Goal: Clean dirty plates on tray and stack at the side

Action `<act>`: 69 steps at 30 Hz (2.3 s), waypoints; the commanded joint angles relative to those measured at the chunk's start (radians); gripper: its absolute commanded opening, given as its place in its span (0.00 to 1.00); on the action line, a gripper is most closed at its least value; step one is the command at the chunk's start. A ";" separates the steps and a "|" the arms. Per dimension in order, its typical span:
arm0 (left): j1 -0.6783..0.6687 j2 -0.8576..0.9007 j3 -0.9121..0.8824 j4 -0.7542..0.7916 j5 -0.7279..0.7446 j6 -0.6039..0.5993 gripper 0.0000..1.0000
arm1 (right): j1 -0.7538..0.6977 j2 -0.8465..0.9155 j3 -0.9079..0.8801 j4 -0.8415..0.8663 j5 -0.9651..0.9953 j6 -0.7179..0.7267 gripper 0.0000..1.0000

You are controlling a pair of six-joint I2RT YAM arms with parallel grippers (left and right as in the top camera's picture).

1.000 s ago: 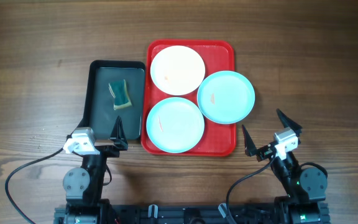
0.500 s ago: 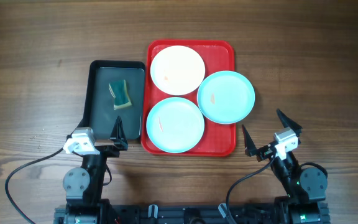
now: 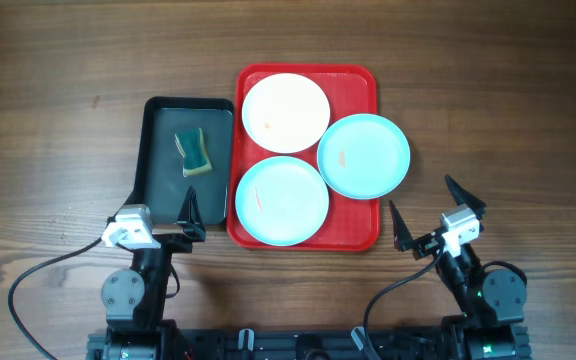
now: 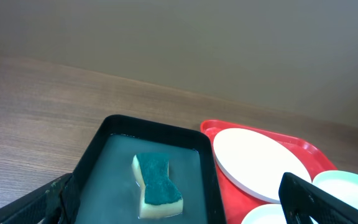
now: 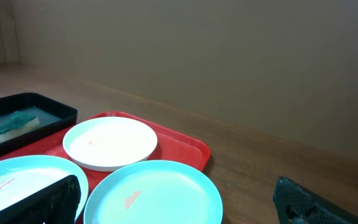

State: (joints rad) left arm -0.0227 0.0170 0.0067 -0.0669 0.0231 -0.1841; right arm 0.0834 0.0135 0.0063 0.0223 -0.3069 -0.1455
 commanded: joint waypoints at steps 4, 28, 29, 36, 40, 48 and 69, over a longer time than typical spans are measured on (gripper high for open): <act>0.007 0.006 -0.001 -0.008 -0.013 0.020 1.00 | 0.002 -0.003 -0.001 0.003 -0.008 0.015 1.00; 0.007 0.006 -0.001 -0.008 -0.013 0.019 1.00 | 0.015 -0.003 -0.001 0.012 -0.010 0.018 1.00; 0.007 0.006 -0.001 -0.008 -0.013 0.020 1.00 | 0.015 -0.003 -0.001 0.011 -0.010 0.018 1.00; 0.007 0.006 -0.001 -0.008 -0.013 0.020 1.00 | 0.015 -0.003 -0.001 0.007 -0.010 0.018 1.00; 0.007 0.006 -0.001 -0.008 -0.013 0.020 1.00 | 0.015 -0.003 -0.001 0.009 -0.026 0.018 1.00; 0.007 0.006 -0.001 -0.008 -0.013 0.020 1.00 | 0.015 -0.003 -0.001 0.024 -0.084 0.086 1.00; 0.008 0.138 0.306 -0.185 0.118 -0.086 1.00 | 0.016 0.579 0.555 -0.214 -0.093 0.257 1.00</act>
State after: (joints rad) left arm -0.0227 0.0723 0.1555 -0.1810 0.1177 -0.2470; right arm 0.0952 0.4252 0.4332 -0.1478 -0.3622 0.0898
